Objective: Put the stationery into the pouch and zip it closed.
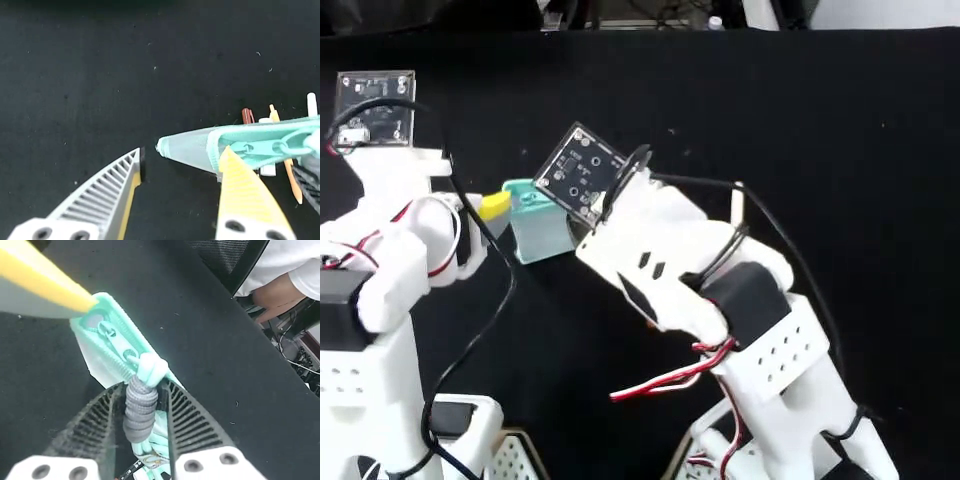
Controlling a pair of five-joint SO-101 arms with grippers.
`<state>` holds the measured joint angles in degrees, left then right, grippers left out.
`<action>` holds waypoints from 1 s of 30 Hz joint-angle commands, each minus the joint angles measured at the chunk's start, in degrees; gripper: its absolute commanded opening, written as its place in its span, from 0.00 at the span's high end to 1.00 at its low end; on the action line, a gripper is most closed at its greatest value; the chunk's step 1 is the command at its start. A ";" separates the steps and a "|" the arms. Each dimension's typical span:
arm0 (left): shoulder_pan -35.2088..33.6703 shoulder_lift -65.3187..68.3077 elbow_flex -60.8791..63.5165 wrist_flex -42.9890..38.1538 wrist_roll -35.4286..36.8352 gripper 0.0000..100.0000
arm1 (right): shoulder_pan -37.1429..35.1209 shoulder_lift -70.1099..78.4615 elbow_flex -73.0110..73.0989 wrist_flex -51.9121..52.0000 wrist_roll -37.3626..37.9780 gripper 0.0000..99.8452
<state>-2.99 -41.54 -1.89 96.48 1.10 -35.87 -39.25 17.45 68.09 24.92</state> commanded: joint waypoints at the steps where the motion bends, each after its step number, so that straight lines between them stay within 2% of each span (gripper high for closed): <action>1: 2.24 1.58 -0.31 -2.02 1.67 0.74 | 1.05 0.22 1.10 0.18 0.79 0.99; 7: 7.69 3.52 -0.66 -2.11 3.08 0.74 | 1.05 0.22 1.19 0.26 0.79 0.99; 11: 7.34 5.01 -0.31 -3.16 3.43 0.74 | 1.05 0.13 1.19 1.49 0.79 0.99; 18: 2.42 4.92 -2.42 -1.93 3.69 0.75 | 1.32 0.13 1.19 1.93 0.79 0.99; 24: 1.19 5.01 -3.12 -1.32 3.43 0.97 | 1.32 0.13 1.10 1.85 0.79 0.99; 30: 1.36 5.54 -2.77 -1.49 3.43 0.97 | 1.49 -0.22 1.10 2.20 0.79 0.99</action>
<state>-0.18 -36.09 -3.12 95.08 4.18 -36.04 -39.34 17.54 68.62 25.36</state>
